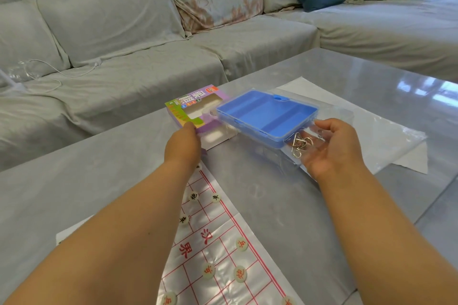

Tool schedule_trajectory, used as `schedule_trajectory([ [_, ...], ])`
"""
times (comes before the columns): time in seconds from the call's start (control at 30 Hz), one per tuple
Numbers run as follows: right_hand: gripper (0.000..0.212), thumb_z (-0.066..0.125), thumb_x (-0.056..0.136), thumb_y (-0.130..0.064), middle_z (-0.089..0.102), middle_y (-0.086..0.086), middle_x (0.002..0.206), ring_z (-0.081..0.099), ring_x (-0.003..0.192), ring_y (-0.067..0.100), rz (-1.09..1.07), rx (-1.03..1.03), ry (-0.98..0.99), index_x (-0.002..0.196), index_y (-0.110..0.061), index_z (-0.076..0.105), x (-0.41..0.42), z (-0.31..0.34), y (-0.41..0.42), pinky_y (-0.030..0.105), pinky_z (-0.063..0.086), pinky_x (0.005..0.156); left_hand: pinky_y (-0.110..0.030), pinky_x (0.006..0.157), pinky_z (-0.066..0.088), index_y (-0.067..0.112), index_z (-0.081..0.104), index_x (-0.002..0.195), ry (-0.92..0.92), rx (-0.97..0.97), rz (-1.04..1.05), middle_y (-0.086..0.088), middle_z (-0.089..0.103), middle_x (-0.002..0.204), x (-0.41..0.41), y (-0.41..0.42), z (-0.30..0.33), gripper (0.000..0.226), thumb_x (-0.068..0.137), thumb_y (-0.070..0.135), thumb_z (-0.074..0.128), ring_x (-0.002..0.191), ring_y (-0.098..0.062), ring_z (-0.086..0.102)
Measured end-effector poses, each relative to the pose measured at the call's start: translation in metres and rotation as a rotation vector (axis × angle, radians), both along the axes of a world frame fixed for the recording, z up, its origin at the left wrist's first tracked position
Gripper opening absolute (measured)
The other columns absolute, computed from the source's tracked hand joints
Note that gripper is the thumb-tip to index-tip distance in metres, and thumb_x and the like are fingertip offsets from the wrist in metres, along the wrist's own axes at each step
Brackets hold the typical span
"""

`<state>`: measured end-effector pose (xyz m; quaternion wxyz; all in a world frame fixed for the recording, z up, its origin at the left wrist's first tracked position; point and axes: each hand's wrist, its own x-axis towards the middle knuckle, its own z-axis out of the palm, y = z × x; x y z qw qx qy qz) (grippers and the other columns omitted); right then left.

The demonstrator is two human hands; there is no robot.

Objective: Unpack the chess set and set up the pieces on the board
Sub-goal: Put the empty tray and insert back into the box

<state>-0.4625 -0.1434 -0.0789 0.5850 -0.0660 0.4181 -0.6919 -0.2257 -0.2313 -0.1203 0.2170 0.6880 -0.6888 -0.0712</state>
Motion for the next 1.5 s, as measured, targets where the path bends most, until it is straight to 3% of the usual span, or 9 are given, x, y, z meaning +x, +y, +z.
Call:
schedule_trajectory([
  [0.13, 0.015, 0.043, 0.077, -0.011, 0.060, 0.013, 0.086, 0.060, 0.072, 0.031, 0.001, -0.027, 0.007, 0.090, -0.006, 0.051, -0.004, 0.005, 0.005, 0.042, 0.053, 0.075, -0.030, 0.055, 0.033, 0.003, 0.056, 0.104, 0.139, 0.042, 0.078, -0.015, 0.062, 0.098, 0.008, -0.003, 0.013, 0.016, 0.098, 0.013, 0.045, 0.081, -0.030, 0.053],
  [0.23, 0.018, 0.045, 0.075, -0.013, 0.061, 0.013, 0.087, 0.061, 0.072, 0.030, 0.010, 0.004, 0.028, 0.090, -0.007, 0.052, -0.016, 0.006, 0.009, 0.038, 0.054, 0.074, -0.032, 0.065, 0.038, 0.004, 0.057, 0.097, 0.175, 0.054, 0.111, -0.017, 0.064, 0.094, 0.015, -0.008, 0.011, 0.019, 0.099, 0.019, 0.044, 0.086, -0.034, 0.056],
  [0.43, 0.019, 0.043, 0.076, -0.014, 0.062, 0.010, 0.080, 0.064, 0.058, 0.024, 0.069, 0.026, 0.025, 0.089, -0.005, 0.053, -0.035, 0.011, 0.018, 0.031, 0.054, 0.055, -0.049, 0.077, 0.056, 0.018, 0.051, 0.071, 0.584, 0.070, 0.212, -0.017, 0.065, 0.081, 0.025, -0.027, 0.009, 0.025, 0.095, 0.026, 0.049, 0.081, -0.035, 0.066],
  [0.53, 0.023, 0.044, 0.075, -0.014, 0.062, 0.012, 0.088, 0.064, 0.067, 0.025, 0.085, 0.044, 0.039, 0.095, -0.006, 0.052, -0.040, 0.010, 0.018, 0.034, 0.056, 0.060, -0.039, 0.073, 0.058, 0.016, 0.051, 0.073, 0.803, 0.085, 0.283, -0.011, 0.059, 0.067, 0.017, -0.025, 0.024, 0.027, 0.099, 0.022, 0.047, 0.052, -0.020, 0.063],
  [0.67, 0.015, 0.043, 0.077, -0.014, 0.060, 0.010, 0.063, 0.058, 0.052, 0.023, 0.152, 0.100, 0.060, 0.074, -0.004, 0.054, -0.030, 0.008, 0.017, 0.032, 0.055, 0.056, -0.030, 0.060, 0.055, 0.014, 0.048, 0.074, 0.988, 0.077, 0.281, -0.011, 0.056, 0.063, 0.005, -0.025, 0.029, 0.027, 0.099, 0.023, 0.047, 0.050, -0.016, 0.057],
  [0.93, 0.012, 0.043, 0.076, -0.012, 0.060, 0.010, 0.066, 0.058, 0.056, 0.026, 0.088, 0.124, 0.074, 0.072, -0.005, 0.052, -0.031, -0.004, 0.011, 0.030, 0.052, 0.060, -0.023, 0.044, 0.051, 0.019, 0.050, 0.091, 0.911, 0.029, 0.197, -0.011, 0.055, 0.075, -0.006, -0.016, 0.034, 0.014, 0.100, 0.012, 0.042, 0.051, -0.018, 0.052],
  [1.17, 0.008, 0.043, 0.074, -0.011, 0.059, 0.011, 0.072, 0.057, 0.055, 0.026, 0.107, 0.162, 0.094, 0.073, -0.008, 0.050, -0.032, -0.014, 0.006, 0.031, 0.054, 0.054, -0.027, 0.056, 0.043, 0.010, 0.066, 0.093, 0.731, 0.072, 0.032, -0.010, 0.057, 0.086, -0.013, -0.010, 0.028, 0.047, 0.084, -0.014, 0.027, 0.054, -0.019, 0.046],
  [1.33, 0.008, 0.044, 0.075, -0.011, 0.059, 0.010, 0.071, 0.059, 0.057, 0.026, 0.079, 0.149, 0.081, 0.073, -0.007, 0.051, -0.032, -0.016, 0.005, 0.030, 0.054, 0.055, -0.023, 0.060, 0.049, 0.013, 0.065, 0.093, 0.803, 0.064, 0.019, -0.002, 0.059, 0.080, -0.016, -0.006, 0.026, 0.008, 0.086, 0.010, 0.062, 0.063, -0.015, 0.060],
  [1.5, 0.012, 0.043, 0.078, -0.012, 0.059, 0.009, 0.069, 0.058, 0.060, 0.026, 0.076, 0.153, 0.074, 0.072, -0.007, 0.052, -0.030, -0.013, 0.008, 0.028, 0.052, 0.059, -0.014, 0.041, 0.047, 0.013, 0.057, 0.104, 0.812, 0.078, 0.047, -0.006, 0.052, 0.098, -0.020, 0.000, 0.023, 0.042, 0.072, -0.010, 0.071, 0.061, -0.011, 0.053],
])
